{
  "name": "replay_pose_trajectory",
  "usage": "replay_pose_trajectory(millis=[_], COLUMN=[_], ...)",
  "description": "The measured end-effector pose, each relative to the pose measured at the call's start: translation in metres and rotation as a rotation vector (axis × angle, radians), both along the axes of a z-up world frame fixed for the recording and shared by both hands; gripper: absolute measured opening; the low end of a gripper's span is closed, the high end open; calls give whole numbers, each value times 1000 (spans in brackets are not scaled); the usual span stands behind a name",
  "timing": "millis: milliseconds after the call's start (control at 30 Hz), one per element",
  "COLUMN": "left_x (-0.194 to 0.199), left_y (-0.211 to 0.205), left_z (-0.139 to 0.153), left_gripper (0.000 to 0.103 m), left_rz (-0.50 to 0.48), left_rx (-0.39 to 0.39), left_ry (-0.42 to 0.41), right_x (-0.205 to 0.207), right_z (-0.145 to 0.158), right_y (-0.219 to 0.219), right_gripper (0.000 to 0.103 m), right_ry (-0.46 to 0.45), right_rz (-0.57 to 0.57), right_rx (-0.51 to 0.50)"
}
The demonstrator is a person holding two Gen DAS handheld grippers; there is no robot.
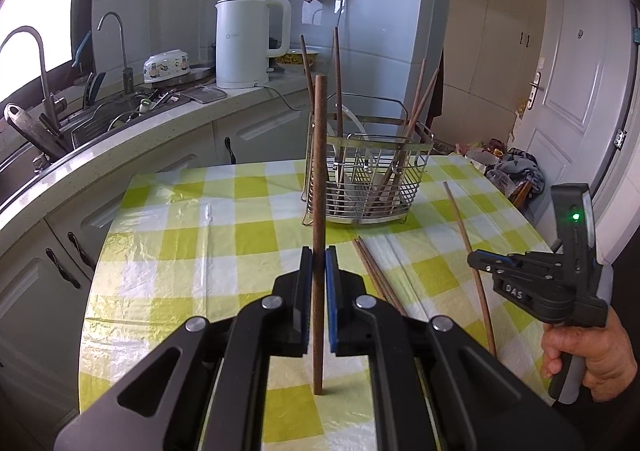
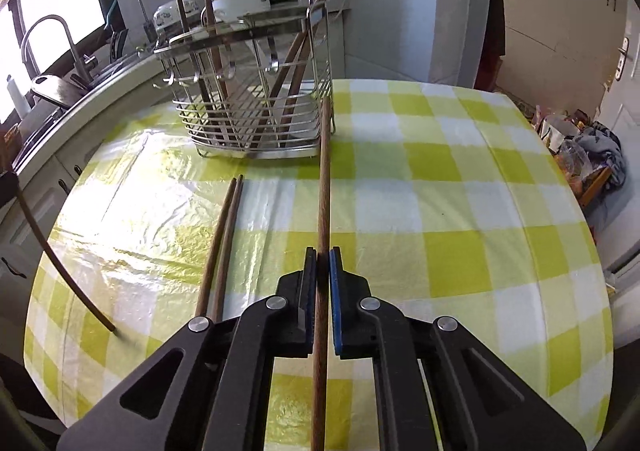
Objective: Organize utensils
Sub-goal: 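Lift both chopsticks upright and carry them over the wire rack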
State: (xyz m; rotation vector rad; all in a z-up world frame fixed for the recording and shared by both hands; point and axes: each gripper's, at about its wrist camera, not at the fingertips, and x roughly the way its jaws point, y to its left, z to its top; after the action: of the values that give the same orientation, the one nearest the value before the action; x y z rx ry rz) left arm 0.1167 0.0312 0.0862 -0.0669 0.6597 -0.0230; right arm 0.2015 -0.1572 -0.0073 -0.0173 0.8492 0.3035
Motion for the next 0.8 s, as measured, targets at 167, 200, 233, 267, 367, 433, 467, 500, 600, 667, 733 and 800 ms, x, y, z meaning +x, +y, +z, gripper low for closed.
replay_pose_trajectory(millis=[167, 200, 233, 267, 367, 433, 467, 500, 600, 667, 733, 800], left_x=[-1, -1, -1, -1, -2, -2, -3, -3, -1, 1, 6, 11], left_y=[-4, -5, -6, -7, -10, -11, -11, -11, -11, -11, -8, -6], left_z=[4, 5, 6, 7, 9, 11, 11, 12, 11, 11, 14, 22], left_gripper=[7, 7, 7, 7, 7, 7, 7, 6, 6, 6, 6, 6], left_rz=[-7, -8, -10, -12, -17, -18, -20, -22, -26, -30, -48, -63], left_rx=[6, 6, 7, 9, 12, 10, 9, 7, -4, -5, -35, -57], left_ry=[-7, -9, -11, -13, -19, -23, -24, -24, -20, -17, -13, -18], right_x=[-18, -22, -25, -28, -36, -40, -41, -41, -42, -41, -37, -34], right_z=[27, 32, 37, 42, 55, 62, 64, 65, 66, 68, 74, 83], right_y=[-14, -16, -16, -17, -22, -22, -23, -23, -23, -23, -21, -19], right_gripper=[7, 7, 7, 7, 7, 7, 7, 7, 7, 7, 7, 7], right_ry=[-51, -62, -71, -82, -110, -126, -130, -134, -132, -132, -133, -149], right_rz=[2, 4, 5, 8, 13, 17, 18, 18, 23, 25, 32, 33], right_rx=[31, 37, 40, 44, 57, 58, 58, 57, 63, 63, 68, 67])
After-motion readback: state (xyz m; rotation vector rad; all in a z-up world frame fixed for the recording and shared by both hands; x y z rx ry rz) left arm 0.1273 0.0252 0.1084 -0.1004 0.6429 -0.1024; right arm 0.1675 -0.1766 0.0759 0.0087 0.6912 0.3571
